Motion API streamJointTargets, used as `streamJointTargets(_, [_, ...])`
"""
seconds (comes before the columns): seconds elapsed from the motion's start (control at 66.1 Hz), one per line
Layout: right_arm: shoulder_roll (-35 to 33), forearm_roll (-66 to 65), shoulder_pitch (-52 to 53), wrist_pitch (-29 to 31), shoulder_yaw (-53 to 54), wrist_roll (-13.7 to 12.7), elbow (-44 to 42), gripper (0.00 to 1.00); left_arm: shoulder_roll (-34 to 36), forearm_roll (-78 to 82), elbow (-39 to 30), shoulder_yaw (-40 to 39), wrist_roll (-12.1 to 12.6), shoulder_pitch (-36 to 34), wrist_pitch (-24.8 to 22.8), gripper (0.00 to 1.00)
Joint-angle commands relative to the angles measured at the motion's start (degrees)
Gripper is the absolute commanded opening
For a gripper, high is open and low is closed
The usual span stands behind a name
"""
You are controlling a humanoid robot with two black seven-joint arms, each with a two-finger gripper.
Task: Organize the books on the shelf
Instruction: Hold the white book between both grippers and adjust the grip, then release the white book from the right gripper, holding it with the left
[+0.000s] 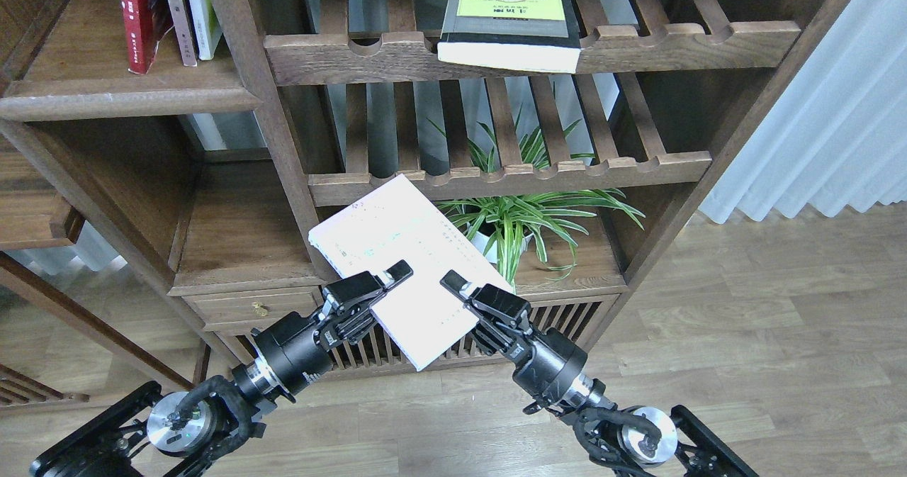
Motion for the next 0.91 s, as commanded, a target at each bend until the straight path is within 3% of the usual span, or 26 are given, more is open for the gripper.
streamJointTargets(0.0, [-0.01, 1.14, 0.02, 0.00, -0.28, 0.02, 0.01, 0.31, 0.01, 0.02, 0.01, -0.05, 0.00, 0.04, 0.00, 0.07])
streamJointTargets(0.045, [-0.01, 2.63, 0.02, 0.00, -0.45, 0.02, 0.01, 0.23, -0.16, 0.02, 0.01, -0.05, 0.00, 0.04, 0.00, 0.08])
streamJointTargets(0.257, [-0.01, 4.04, 0.02, 0.00, -0.28, 0.02, 0.01, 0.07, -0.34, 0.02, 0.01, -0.05, 0.00, 0.04, 0.00, 0.08])
streamJointTargets(0.363, [-0.01, 4.39, 0.02, 0.00, -0.36, 0.02, 0.01, 0.08, -0.34, 0.02, 0.01, -0.05, 0.00, 0.04, 0.00, 0.08])
streamJointTargets(0.544, [-0.01, 3.86, 0.02, 0.00, -0.36, 0.02, 0.01, 0.33, -0.34, 0.02, 0.01, -0.05, 0.00, 0.04, 0.00, 0.08])
streamJointTargets(0.892, [-0.01, 2.11, -0.07, 0.00, -0.10, 0.02, -0.17, 0.62, -0.34, -0.07, -0.16, 0.21, 0.00, 0.39, 0.00, 0.08])
